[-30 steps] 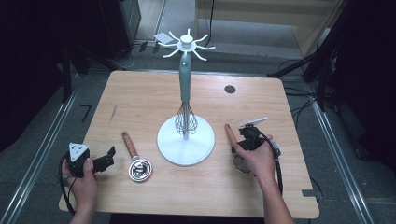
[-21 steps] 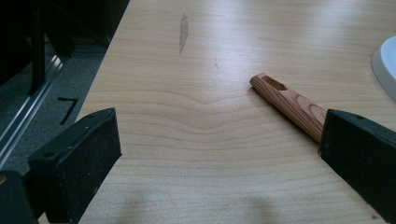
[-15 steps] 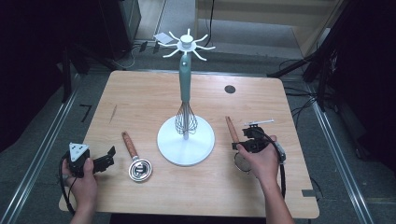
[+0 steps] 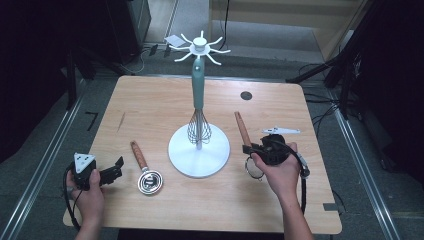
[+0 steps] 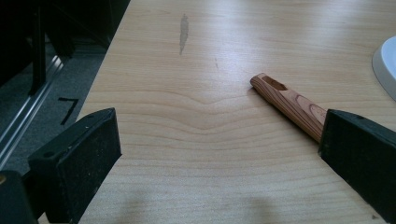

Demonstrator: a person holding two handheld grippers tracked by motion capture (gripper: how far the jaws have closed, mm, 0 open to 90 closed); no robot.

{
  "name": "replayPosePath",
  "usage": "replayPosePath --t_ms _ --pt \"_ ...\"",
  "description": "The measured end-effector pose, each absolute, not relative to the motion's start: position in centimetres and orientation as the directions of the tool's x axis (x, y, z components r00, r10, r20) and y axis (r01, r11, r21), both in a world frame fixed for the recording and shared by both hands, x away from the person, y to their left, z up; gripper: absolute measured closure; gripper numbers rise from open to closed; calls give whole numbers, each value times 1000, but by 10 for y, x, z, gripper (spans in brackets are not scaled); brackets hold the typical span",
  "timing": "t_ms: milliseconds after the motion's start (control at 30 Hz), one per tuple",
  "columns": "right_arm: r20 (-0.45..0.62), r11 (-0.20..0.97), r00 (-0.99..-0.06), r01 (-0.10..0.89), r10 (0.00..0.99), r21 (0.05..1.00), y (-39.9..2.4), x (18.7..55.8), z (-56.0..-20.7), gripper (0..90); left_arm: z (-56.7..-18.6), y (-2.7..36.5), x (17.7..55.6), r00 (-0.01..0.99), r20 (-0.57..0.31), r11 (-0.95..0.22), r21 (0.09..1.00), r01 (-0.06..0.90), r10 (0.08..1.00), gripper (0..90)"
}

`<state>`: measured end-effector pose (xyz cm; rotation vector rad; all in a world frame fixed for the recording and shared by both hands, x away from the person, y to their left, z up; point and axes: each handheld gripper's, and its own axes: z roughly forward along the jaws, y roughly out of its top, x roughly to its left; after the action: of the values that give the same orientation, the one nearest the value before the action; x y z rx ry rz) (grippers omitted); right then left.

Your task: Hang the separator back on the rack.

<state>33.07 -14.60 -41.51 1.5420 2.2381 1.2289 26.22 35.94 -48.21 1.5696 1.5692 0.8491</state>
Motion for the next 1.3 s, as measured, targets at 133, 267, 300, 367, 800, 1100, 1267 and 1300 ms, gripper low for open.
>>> replayPosePath --t_ms 133,267,300,367,800,1100,1267,1300 --pt "297 127 -491 659 819 741 -142 325 -409 712 -482 359 262 29 -51 29 864 503 998 0" --pt "288 121 -516 621 806 774 -138 320 -403 712 -482 359 262 29 -51 30 863 504 998 0" --pt "285 122 -524 612 803 781 -137 320 -402 712 -482 360 262 29 -51 30 863 504 998 0" --pt "288 113 -542 589 790 800 -135 317 -400 712 -482 360 262 30 -51 29 864 503 998 0" --pt "260 50 -576 466 775 884 -134 304 -386 712 -482 359 262 30 -51 29 864 503 998 0" --pt "214 37 -601 376 770 926 -129 294 -372 711 -482 359 262 28 -52 31 864 503 998 0" --pt "198 35 -616 345 763 938 -126 290 -365 711 -482 359 262 29 -52 30 863 505 998 0" --pt "195 34 -616 340 763 940 -126 289 -363 712 -482 359 262 30 -52 30 863 504 998 0"
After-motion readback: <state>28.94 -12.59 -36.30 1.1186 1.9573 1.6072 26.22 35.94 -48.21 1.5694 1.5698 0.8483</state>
